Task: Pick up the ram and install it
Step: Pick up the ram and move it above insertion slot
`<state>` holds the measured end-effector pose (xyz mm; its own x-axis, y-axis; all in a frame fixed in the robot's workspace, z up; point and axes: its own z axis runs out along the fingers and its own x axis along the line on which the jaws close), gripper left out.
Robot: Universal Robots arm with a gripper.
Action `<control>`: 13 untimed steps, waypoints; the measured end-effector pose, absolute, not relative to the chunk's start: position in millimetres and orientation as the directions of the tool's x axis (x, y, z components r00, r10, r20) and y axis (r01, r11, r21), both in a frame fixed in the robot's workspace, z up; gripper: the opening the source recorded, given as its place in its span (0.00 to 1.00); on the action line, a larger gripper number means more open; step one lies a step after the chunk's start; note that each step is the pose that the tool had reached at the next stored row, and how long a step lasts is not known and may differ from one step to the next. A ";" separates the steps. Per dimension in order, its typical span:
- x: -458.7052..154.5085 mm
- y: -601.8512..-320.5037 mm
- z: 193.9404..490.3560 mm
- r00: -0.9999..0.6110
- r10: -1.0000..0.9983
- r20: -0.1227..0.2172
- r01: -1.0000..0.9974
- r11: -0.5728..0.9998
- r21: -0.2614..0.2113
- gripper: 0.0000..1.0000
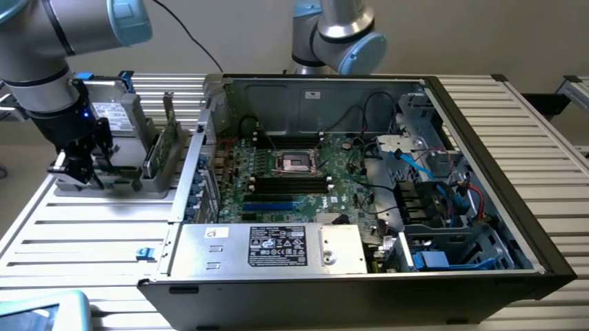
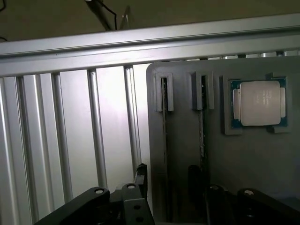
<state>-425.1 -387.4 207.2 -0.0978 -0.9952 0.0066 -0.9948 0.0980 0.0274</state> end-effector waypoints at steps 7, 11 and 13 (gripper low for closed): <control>-425.0 -387.4 200.9 -0.098 -0.995 0.007 -0.995 0.098 0.028 0.40; -425.0 -387.4 199.7 -0.098 -0.995 0.007 -0.995 0.098 0.028 0.40; -425.0 -387.4 199.3 -0.098 -0.995 0.007 -0.995 0.098 0.028 0.38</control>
<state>-425.0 -387.4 199.3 -0.0977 -0.9952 0.0067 -0.9948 0.0979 0.0275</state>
